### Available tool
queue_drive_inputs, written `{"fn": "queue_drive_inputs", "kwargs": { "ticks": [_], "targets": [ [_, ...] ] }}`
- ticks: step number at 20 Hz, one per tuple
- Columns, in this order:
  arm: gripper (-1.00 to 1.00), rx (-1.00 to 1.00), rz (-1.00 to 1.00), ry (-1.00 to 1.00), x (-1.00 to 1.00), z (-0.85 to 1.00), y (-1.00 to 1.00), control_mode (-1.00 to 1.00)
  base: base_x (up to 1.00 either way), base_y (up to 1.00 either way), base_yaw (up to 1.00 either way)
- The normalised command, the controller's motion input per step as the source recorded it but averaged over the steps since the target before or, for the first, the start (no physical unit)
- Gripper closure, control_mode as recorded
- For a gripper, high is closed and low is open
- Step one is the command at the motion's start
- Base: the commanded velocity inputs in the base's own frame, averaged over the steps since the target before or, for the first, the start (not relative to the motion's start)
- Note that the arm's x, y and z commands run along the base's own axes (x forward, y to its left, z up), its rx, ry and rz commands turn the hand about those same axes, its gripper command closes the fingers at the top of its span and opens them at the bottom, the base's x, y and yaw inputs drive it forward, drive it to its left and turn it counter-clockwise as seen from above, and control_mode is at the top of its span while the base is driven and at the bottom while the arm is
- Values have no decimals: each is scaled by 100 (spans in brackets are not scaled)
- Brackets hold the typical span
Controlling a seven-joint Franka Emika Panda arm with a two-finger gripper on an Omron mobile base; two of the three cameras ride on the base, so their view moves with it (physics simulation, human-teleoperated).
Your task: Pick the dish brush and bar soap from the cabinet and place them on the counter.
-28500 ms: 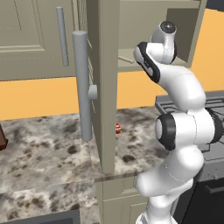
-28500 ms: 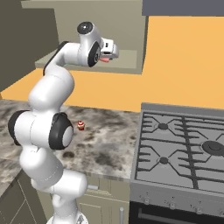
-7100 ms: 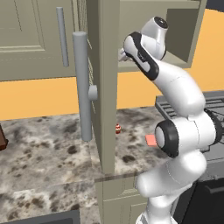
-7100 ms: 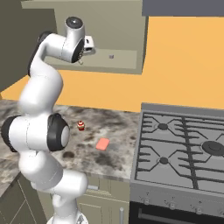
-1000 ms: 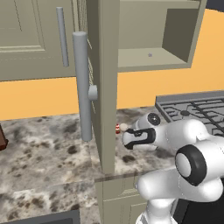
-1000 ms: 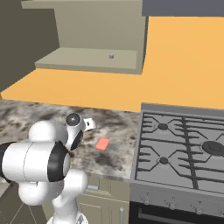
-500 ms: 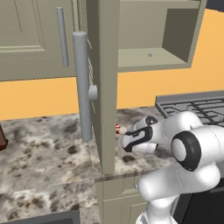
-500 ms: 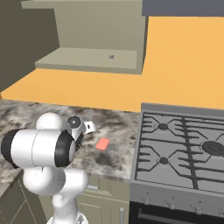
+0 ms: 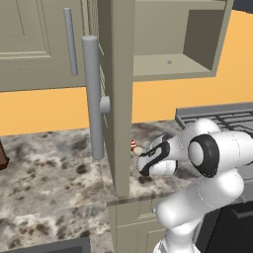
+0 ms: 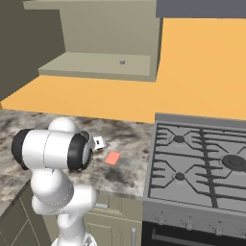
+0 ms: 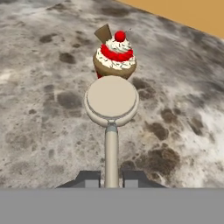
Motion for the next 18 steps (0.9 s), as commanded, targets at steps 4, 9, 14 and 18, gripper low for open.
{"fn": "queue_drive_inputs", "kwargs": {
  "ticks": [4,9,14,18],
  "targets": [
    [100,0,0,0,7,-30,0,-100,0,0,0],
    [100,0,0,0,3,-29,0,-100,0,0,0],
    [100,0,0,0,0,-24,0,-100,0,0,0],
    [100,-1,0,0,0,-19,0,-100,0,0,0]
  ]
}}
